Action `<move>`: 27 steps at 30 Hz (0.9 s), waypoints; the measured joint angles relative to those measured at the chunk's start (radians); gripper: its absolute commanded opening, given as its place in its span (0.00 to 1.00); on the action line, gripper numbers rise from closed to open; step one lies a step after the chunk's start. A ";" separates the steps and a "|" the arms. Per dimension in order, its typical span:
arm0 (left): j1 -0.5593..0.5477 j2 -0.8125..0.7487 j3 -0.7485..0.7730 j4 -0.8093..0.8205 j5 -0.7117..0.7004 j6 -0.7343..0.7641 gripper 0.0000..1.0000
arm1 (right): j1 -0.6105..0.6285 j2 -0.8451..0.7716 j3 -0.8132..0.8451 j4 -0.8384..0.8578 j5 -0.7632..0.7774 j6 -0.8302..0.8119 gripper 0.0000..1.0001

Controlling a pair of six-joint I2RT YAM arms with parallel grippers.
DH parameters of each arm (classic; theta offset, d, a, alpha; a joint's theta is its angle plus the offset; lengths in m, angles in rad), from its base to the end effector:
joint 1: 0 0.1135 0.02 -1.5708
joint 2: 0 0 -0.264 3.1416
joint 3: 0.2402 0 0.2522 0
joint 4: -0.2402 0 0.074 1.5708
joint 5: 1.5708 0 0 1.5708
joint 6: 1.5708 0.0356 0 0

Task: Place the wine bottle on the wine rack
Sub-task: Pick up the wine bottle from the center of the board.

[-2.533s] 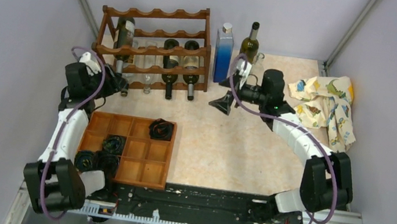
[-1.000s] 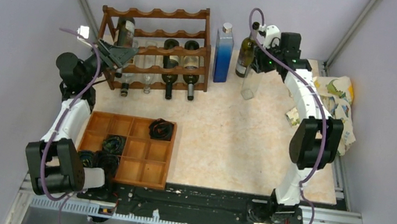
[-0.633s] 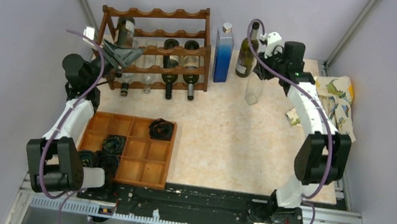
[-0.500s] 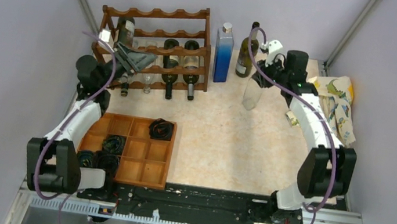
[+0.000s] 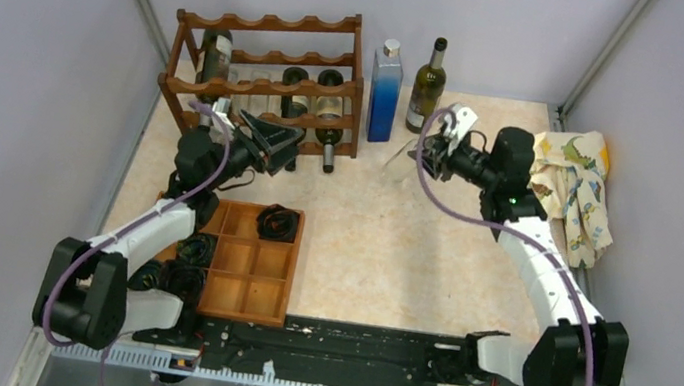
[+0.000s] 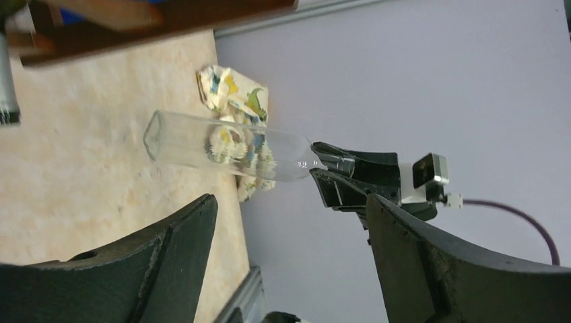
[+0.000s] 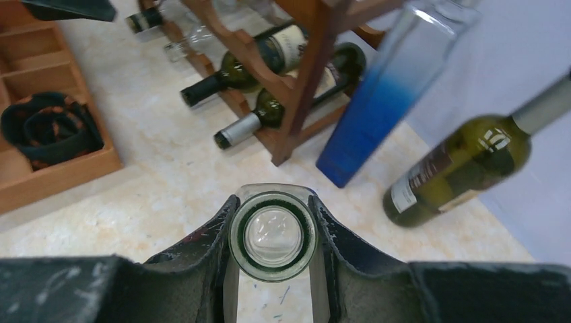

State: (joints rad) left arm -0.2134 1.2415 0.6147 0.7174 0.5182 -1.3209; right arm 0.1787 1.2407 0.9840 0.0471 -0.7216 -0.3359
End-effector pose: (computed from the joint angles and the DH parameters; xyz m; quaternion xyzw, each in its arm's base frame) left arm 0.2628 -0.0750 0.2777 -0.1819 0.6539 -0.6198 0.3939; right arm 0.2764 0.0738 0.3381 -0.3999 0.6467 0.2273 0.6085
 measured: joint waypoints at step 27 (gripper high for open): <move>-0.443 0.107 -0.006 -0.274 -0.281 -0.470 0.99 | 0.306 -0.397 -0.454 0.138 -0.159 -0.729 0.00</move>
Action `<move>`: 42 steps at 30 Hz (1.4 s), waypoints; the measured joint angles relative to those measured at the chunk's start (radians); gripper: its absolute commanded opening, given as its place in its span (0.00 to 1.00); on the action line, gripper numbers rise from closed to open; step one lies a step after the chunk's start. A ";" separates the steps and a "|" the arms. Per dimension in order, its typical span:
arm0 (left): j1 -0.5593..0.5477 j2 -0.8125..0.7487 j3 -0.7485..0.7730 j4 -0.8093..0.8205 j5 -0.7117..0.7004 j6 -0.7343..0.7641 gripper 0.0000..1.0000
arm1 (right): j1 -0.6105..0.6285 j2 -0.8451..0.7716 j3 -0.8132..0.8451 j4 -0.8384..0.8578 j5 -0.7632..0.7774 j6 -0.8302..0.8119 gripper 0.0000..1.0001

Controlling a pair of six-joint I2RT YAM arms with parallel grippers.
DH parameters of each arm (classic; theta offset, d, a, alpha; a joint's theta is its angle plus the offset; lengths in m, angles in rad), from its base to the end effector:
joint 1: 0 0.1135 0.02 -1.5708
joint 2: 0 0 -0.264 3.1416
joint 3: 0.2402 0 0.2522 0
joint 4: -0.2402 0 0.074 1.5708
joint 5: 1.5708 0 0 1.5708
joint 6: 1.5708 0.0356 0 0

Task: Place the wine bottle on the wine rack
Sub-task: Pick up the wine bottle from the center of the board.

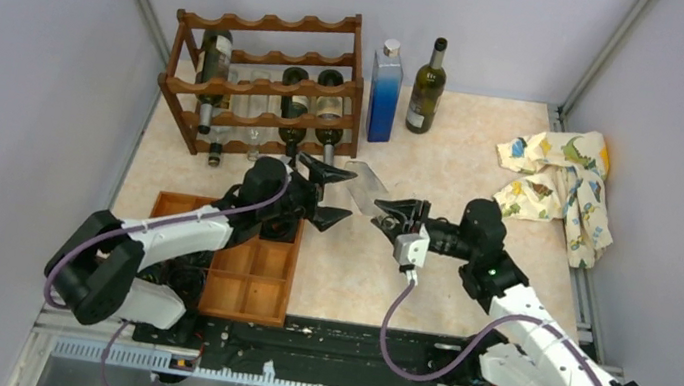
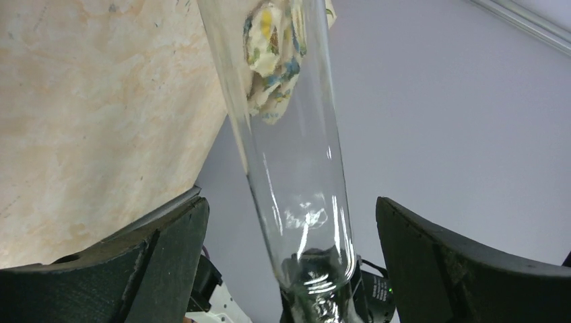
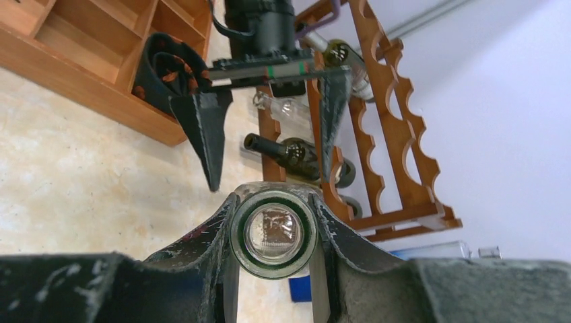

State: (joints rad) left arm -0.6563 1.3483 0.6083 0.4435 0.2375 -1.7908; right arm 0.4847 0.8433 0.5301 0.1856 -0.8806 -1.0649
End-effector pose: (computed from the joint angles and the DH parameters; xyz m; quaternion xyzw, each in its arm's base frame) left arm 0.2222 -0.1817 0.2184 -0.3694 0.7110 -0.5879 0.1115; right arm 0.1570 0.1137 0.2800 -0.6763 0.2883 0.1357 0.6641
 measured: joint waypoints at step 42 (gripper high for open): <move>0.059 -0.188 -0.064 -0.033 0.180 1.069 0.00 | 0.066 -0.176 -0.065 -0.086 0.318 0.618 0.98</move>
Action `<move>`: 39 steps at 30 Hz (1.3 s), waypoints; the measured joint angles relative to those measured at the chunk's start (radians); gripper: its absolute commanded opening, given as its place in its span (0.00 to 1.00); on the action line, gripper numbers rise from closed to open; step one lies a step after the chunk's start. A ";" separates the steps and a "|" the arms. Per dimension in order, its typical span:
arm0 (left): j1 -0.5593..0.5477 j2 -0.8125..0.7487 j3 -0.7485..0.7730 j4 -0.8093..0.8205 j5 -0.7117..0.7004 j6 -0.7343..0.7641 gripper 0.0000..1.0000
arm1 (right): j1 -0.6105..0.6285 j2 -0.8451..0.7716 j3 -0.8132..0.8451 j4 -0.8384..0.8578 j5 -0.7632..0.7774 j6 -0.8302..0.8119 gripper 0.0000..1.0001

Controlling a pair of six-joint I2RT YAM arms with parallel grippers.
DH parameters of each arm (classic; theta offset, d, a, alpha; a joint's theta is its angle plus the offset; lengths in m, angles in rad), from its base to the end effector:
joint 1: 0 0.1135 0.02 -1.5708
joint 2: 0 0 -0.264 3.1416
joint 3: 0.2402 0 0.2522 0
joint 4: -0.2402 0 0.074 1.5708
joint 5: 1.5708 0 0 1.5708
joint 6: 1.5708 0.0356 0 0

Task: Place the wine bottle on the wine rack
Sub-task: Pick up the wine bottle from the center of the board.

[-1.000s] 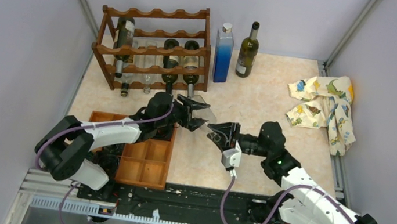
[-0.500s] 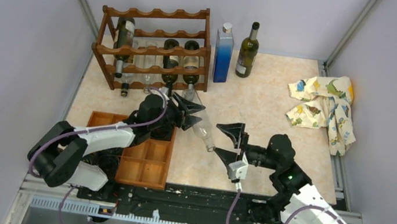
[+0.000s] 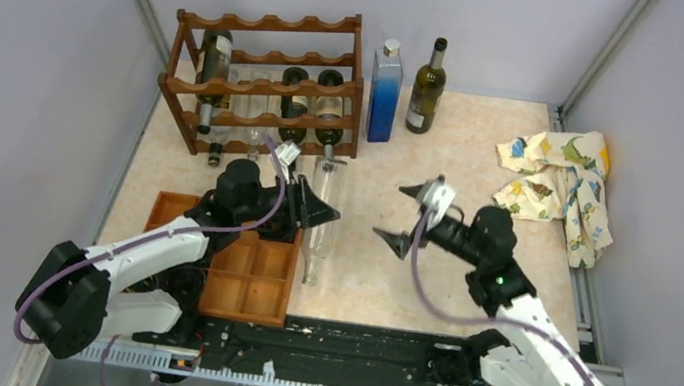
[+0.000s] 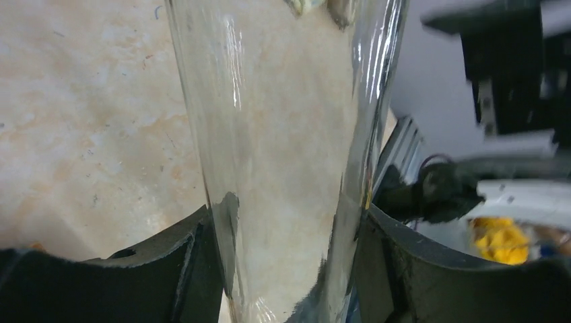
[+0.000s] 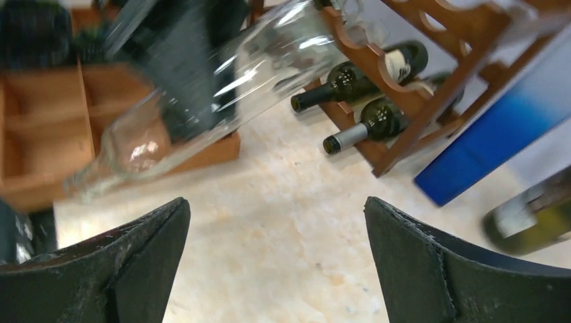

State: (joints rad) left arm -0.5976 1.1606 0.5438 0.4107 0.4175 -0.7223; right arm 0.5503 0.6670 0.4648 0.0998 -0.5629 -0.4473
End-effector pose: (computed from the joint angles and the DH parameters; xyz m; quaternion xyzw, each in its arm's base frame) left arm 0.2015 -0.1546 0.2410 0.0831 0.7659 -0.5053 0.3888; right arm 0.1334 0.1041 0.2758 -0.5046 0.5372 0.2391 0.6322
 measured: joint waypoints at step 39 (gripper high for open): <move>-0.070 0.258 0.102 0.544 0.560 0.054 0.11 | -0.042 0.556 0.237 0.621 -0.430 0.999 0.66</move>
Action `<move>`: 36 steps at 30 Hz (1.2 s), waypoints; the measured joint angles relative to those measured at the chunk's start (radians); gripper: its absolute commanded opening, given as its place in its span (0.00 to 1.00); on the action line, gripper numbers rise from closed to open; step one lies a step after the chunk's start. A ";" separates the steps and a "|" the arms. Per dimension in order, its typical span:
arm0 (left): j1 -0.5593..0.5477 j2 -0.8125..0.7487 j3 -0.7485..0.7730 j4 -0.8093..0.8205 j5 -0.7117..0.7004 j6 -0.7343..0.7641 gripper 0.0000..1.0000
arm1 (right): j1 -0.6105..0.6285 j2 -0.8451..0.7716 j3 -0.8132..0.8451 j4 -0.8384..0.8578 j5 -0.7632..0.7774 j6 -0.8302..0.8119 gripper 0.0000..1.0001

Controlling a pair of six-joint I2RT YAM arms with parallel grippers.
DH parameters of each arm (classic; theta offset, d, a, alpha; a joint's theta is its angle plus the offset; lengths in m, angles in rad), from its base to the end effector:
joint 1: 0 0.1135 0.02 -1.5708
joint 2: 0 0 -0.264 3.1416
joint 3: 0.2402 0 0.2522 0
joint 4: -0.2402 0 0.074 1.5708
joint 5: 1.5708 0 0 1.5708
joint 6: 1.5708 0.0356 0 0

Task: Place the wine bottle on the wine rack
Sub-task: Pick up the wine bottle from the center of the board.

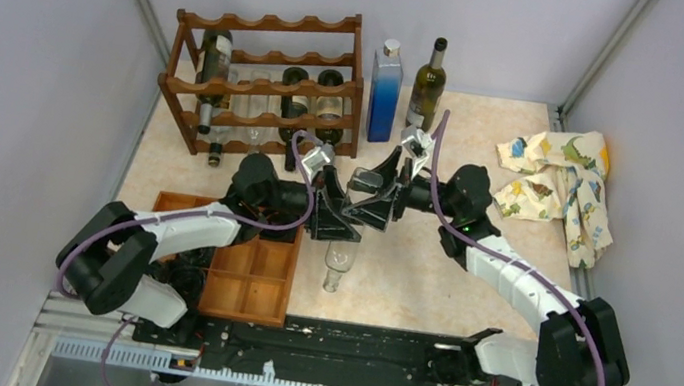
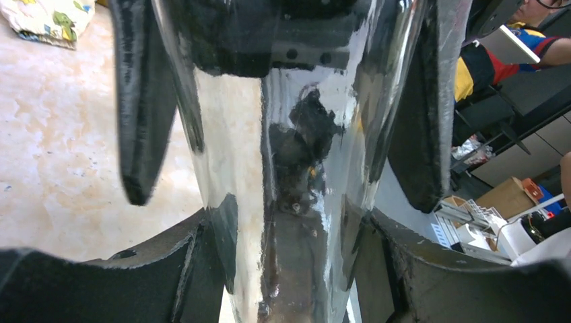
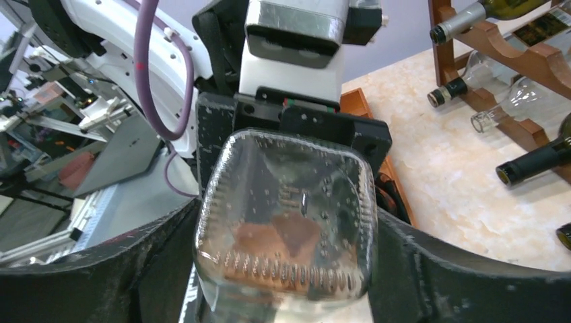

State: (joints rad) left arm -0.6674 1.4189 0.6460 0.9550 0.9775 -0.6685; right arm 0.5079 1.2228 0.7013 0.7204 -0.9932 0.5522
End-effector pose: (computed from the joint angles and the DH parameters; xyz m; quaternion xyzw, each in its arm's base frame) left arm 0.2092 -0.2025 0.2634 0.3605 0.5652 -0.6561 0.3466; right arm 0.2160 0.1544 0.3101 -0.3562 0.5649 0.6043 0.4344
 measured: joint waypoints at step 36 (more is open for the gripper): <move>-0.051 -0.148 -0.360 0.066 -0.268 0.141 0.68 | -0.086 0.061 0.085 0.208 0.061 0.282 0.00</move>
State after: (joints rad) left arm -0.7189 1.2713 0.2859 1.0206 0.7094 -0.5278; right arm 0.4221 1.2839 0.7860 0.9287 -0.9325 0.8345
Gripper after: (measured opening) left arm 0.681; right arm 0.585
